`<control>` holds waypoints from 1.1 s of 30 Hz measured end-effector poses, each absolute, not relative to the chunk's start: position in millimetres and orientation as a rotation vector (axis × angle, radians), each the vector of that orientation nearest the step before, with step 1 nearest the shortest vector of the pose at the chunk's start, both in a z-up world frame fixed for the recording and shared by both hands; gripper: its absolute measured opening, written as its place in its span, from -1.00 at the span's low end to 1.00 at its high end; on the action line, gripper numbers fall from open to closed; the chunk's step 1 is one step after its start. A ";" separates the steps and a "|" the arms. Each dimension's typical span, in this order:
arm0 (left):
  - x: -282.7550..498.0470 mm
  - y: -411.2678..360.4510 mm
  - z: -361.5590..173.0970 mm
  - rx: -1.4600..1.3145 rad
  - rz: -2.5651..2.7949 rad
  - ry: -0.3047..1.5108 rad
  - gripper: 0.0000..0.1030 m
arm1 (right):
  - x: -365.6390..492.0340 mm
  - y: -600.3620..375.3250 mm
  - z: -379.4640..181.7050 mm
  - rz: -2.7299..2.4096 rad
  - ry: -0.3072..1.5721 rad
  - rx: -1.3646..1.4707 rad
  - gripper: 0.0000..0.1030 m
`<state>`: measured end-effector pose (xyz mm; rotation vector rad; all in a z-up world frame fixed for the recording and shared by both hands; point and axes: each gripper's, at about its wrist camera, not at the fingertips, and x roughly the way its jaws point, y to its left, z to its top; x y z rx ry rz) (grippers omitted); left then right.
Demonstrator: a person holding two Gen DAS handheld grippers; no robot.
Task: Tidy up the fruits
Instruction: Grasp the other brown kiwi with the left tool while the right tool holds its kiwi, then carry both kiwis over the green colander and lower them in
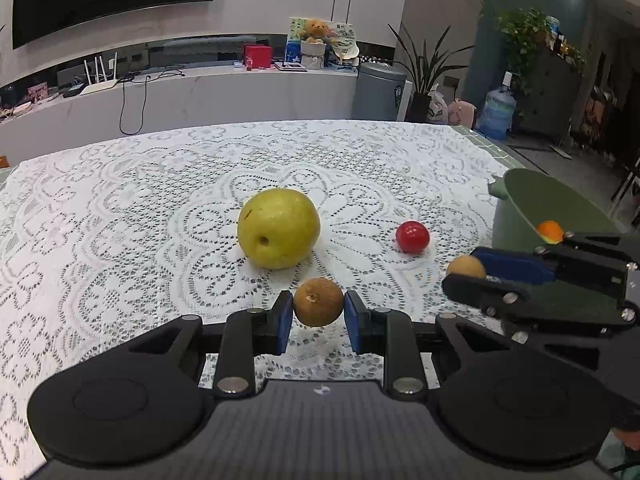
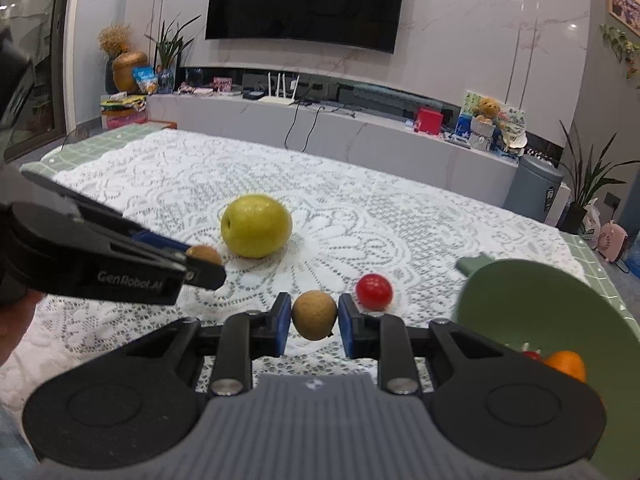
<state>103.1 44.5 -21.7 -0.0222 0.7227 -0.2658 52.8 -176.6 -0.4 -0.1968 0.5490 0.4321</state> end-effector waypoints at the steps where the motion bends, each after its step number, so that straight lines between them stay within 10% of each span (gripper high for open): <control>1: 101.4 43.6 -19.8 -0.022 -0.266 0.719 -0.40 | 51.6 -178.5 2.3 0.430 0.544 -0.191 -0.57; 33: 84.7 -86.8 46.6 0.136 -0.512 0.616 -0.40 | 36.0 -331.3 51.1 0.121 0.608 0.067 -0.57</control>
